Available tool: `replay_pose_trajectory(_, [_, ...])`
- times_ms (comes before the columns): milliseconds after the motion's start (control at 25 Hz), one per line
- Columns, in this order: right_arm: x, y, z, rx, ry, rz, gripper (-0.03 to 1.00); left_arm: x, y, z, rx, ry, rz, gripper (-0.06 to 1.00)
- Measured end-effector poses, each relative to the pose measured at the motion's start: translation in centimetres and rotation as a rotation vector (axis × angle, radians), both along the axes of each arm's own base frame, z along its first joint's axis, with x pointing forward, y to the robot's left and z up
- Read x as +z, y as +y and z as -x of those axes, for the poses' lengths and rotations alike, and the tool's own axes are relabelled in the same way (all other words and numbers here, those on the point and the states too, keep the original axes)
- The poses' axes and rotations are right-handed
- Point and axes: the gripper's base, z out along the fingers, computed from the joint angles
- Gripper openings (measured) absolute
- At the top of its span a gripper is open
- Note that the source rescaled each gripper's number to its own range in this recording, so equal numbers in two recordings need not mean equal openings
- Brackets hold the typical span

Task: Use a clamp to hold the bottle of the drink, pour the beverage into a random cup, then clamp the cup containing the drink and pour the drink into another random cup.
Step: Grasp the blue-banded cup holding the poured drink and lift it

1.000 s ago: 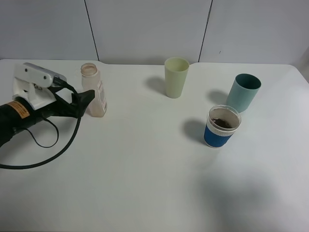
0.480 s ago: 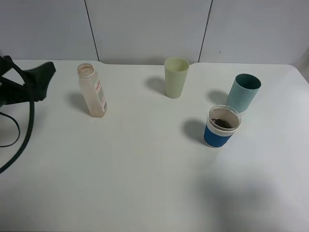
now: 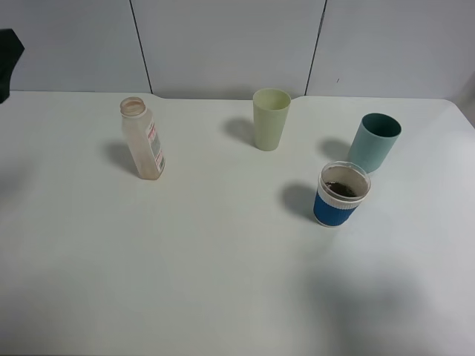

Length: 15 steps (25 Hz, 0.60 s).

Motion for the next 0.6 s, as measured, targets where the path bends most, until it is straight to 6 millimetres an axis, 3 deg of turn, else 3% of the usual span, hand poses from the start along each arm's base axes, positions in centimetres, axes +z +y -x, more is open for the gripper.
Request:
replay_pose_trajectory(400, [0.0, 0.0, 0.0, 0.000, 0.000, 0.000, 1.00, 7.5, 0.5, 3.8, 0.002, 0.045, -0.170, 0.99])
replay_pose_trajectory(600, [0.0, 0.0, 0.0, 0.000, 0.000, 0.000, 1.00, 9.0, 1.3, 5.9, 0.036, 0.179, -0.228, 0.99])
